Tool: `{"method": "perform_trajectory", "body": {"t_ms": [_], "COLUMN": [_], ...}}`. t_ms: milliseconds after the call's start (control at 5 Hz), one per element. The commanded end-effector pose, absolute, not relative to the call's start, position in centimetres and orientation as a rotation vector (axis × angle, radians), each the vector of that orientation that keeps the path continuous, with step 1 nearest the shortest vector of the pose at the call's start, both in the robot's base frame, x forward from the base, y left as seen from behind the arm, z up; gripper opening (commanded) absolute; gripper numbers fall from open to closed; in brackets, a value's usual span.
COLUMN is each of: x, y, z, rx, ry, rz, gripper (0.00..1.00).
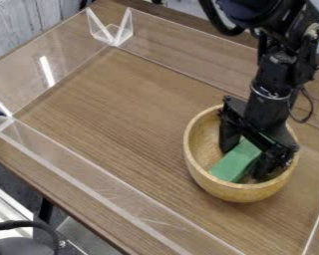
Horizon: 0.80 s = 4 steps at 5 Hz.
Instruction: Remove the green block from inside the brown bowl and put it on the table
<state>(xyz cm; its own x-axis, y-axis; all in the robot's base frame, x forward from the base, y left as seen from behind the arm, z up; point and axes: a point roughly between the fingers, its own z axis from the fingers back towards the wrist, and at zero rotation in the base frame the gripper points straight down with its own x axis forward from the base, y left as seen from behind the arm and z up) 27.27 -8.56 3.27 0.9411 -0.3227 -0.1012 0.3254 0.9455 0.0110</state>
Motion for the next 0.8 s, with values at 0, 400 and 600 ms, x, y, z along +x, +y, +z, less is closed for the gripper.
{"method": "perform_trajectory", "body": {"t_ms": [0, 400, 600], "x": [28.61, 28.71, 28.72], "y": [-9.06, -8.91, -8.78], "z": [5.19, 4.56, 4.27], "rx": [0.020, 0.017, 0.013], "ry": [0.005, 0.001, -0.001], "rz": [-0.341, -0.340, -0.337], "gripper": [1.00, 1.00, 1.00]}}
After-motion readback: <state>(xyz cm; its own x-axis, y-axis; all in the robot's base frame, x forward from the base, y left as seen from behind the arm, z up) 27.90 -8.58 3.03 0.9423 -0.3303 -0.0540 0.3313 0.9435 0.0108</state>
